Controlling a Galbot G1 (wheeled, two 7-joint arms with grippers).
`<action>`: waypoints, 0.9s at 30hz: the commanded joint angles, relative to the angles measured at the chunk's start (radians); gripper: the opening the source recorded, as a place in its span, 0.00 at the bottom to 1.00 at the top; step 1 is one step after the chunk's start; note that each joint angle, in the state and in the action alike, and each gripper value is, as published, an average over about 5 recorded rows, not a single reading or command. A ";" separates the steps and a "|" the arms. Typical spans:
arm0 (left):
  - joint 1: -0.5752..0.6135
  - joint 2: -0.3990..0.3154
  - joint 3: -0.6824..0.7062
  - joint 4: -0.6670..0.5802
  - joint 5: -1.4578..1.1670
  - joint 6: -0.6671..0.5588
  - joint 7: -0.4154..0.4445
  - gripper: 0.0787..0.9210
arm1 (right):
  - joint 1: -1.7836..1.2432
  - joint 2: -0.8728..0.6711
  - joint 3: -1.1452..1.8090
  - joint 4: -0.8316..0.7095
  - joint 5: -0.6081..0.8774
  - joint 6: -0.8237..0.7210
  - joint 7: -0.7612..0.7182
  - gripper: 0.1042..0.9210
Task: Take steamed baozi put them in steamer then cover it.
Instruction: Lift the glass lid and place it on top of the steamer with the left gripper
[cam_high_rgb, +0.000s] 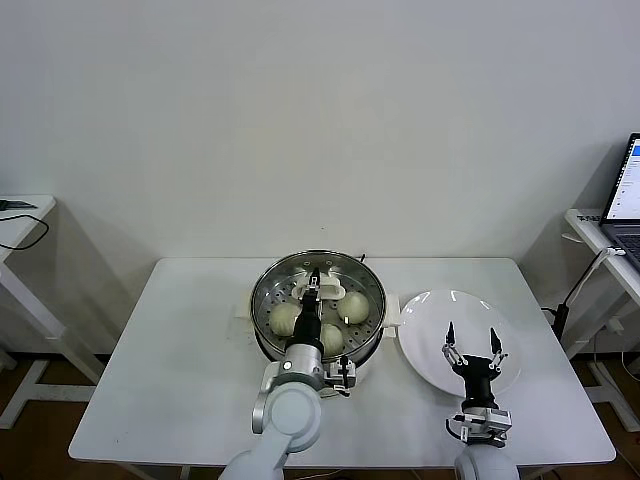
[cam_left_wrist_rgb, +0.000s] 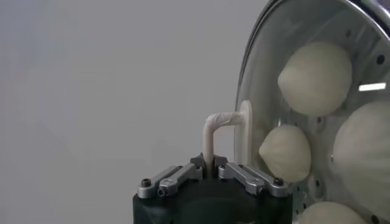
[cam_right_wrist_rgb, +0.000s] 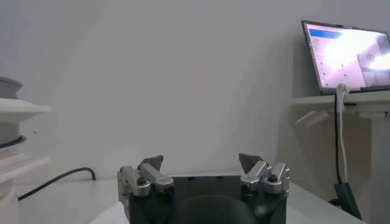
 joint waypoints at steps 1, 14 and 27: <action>0.004 -0.002 -0.007 0.007 0.000 -0.008 0.000 0.13 | 0.000 0.002 0.000 -0.003 -0.003 0.002 0.000 0.88; 0.032 0.021 -0.011 -0.058 -0.022 0.000 -0.010 0.36 | -0.008 0.005 -0.003 0.009 -0.011 0.003 0.000 0.88; 0.138 0.156 0.000 -0.302 -0.175 0.030 0.014 0.66 | 0.004 0.000 -0.011 0.025 -0.073 -0.041 0.032 0.88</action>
